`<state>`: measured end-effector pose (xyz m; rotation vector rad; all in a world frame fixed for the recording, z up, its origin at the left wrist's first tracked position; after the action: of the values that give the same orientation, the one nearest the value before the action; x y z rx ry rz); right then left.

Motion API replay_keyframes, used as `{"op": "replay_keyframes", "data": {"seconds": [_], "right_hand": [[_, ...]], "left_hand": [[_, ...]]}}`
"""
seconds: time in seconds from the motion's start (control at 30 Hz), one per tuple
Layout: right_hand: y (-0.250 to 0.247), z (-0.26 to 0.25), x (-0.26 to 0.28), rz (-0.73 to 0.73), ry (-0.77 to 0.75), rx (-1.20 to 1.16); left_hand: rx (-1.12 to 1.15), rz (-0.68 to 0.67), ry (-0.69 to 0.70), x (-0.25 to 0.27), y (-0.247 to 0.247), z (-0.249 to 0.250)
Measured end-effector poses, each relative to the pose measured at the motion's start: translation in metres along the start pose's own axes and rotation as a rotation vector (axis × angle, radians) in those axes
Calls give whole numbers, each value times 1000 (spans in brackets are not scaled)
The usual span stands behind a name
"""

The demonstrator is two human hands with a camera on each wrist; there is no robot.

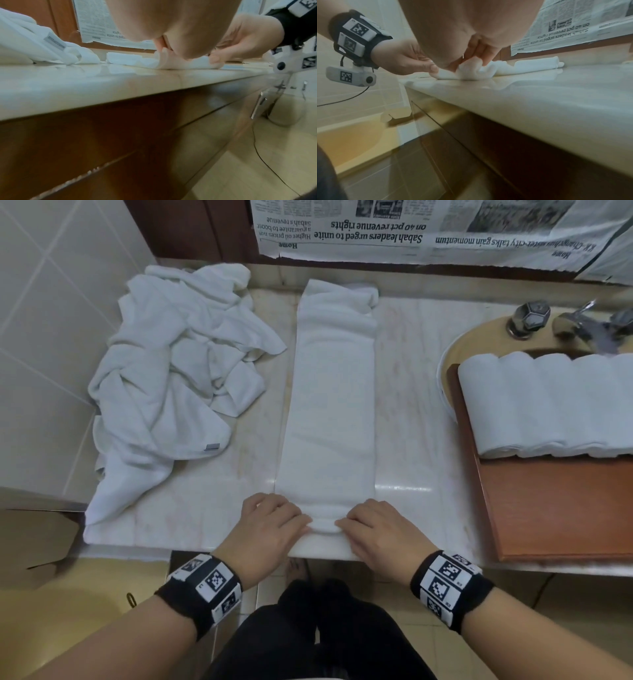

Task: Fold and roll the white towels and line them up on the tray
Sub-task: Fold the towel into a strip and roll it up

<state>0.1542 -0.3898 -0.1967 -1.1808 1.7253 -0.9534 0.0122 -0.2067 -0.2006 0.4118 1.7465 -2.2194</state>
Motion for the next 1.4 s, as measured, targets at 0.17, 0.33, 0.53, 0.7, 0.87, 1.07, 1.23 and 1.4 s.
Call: {"op": "replay_keyframes", "data": {"seconds": [0.17,0.33,0.53,0.7,0.87,1.07,1.23,1.4], "right_hand": [[-10,16,-11,-194,242,-186],[-18,10,-20,-173,328,-183],[-11,-4,-7,52,113,173],[-8,6,-11,25,83,65],[-25,28,-22,-200,371,-206],[-36,34,-43,-224,474,-247],[-27,11,-26,-46,247,148],[-21,11,-32,0,286,247]], "left_hand": [[92,-296,-150,-31,-2,-22],[111,-239,-326,-40,-3,-18],[-145,-84,-163,-14,0,14],[-75,-83,-101,-14,-1,-5],[159,-250,-97,-38,-6,-31],[371,-298,-619,-63,-15,-42],[11,-175,-337,-54,-3,-11],[-121,-72,-262,-44,1,-5]]}}
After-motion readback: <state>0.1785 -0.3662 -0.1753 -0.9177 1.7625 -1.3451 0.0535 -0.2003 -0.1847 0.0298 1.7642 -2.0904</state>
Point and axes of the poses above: each hand's wrist, its own x-axis away from the middle knuckle, its own y-axis out of the palm, z = x × y, the point moved 3 cm from there along -x, towards the middle knuckle, and after that the axes turned 8 degrees about z, right-handed, at the moved point
